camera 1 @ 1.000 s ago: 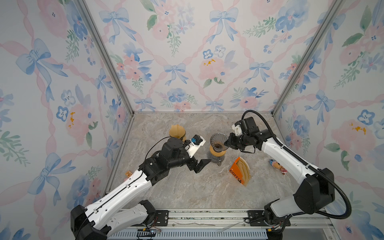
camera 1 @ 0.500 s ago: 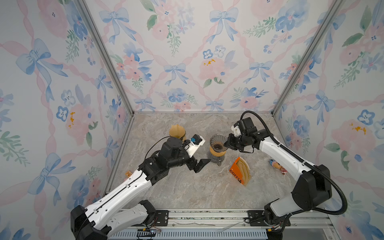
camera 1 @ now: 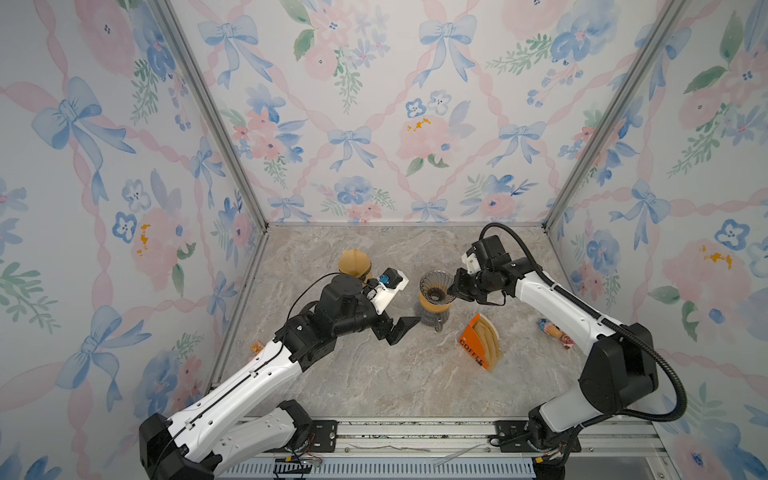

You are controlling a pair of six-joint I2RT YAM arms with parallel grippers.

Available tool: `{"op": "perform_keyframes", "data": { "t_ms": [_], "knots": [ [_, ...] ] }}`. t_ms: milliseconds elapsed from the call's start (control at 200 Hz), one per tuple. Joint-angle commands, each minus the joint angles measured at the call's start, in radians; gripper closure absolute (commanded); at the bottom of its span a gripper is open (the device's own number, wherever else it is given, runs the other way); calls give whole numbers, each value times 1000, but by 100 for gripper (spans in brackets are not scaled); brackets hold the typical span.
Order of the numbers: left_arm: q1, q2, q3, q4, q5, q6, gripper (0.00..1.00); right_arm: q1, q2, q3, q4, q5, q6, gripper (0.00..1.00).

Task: Place the coffee filter in the dripper
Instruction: 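Lower the dripper into the ring's hole and open the right gripper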

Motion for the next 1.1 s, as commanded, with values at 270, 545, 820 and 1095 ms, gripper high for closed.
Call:
{"op": "perform_keyframes", "data": {
  "t_ms": [270, 545, 820, 1095],
  "knots": [
    [9, -11, -6, 23, 15, -19, 2, -25, -7, 34, 11, -1, 22, 72],
    [9, -13, -8, 27, 17, -20, 2, -24, -53, 37, -14, 42, 0, 59],
    [11, -10, -8, 28, 19, -26, 2, 28, -141, 59, -56, 196, -123, 46],
    [11, -11, -11, 29, 4, -26, 2, 96, -184, 53, -77, 299, -157, 43]
  ]
}}
